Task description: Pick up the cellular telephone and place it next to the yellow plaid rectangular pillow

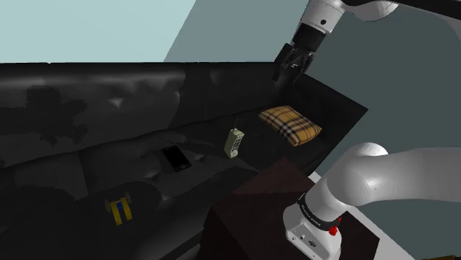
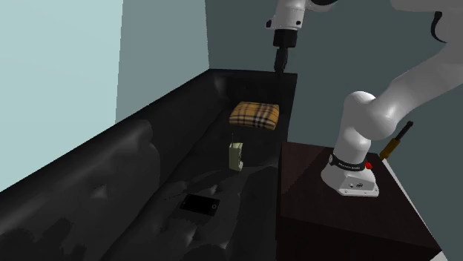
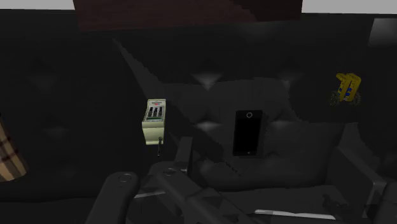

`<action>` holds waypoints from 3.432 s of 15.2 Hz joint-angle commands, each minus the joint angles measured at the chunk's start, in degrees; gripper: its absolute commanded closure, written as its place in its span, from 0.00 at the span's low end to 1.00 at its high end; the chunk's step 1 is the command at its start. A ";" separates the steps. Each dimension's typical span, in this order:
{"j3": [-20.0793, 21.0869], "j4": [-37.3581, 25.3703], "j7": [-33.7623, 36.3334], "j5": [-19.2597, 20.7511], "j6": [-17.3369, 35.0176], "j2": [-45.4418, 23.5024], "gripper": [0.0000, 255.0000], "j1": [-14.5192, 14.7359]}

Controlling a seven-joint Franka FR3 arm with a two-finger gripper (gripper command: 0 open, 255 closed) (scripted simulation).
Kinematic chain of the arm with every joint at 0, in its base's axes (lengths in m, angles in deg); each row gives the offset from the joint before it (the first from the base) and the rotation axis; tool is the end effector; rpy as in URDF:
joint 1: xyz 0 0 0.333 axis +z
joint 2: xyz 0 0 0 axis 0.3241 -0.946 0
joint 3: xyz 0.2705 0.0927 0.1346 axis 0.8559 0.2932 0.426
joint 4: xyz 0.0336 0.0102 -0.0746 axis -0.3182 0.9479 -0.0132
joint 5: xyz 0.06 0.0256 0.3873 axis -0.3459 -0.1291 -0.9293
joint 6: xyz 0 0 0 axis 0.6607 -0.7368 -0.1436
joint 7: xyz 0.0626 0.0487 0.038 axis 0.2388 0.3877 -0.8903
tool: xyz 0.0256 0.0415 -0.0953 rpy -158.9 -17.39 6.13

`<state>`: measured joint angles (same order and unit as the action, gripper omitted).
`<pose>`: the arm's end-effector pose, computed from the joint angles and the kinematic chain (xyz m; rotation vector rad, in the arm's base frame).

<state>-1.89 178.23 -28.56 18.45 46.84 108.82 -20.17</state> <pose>0.3162 -0.0146 0.5893 -2.9918 0.1437 -0.0475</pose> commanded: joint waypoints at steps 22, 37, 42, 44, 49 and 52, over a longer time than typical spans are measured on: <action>-5.17 10.22 -11.59 3.33 37.84 -32.31 0.00 -1.39; -5.85 -0.76 -20.01 -0.63 55.70 -63.87 0.00 -3.54; -4.99 -0.95 -20.89 -1.86 59.10 -67.50 0.00 -4.09; -4.69 -1.07 -21.15 -2.23 60.16 -68.68 0.00 -4.29; -4.69 -1.08 -21.15 -2.23 60.15 -68.68 0.00 -4.30; -4.69 -1.08 -21.15 -2.23 60.14 -68.67 1.00 -4.29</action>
<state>-6.58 177.15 -49.71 16.22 106.98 40.15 -24.47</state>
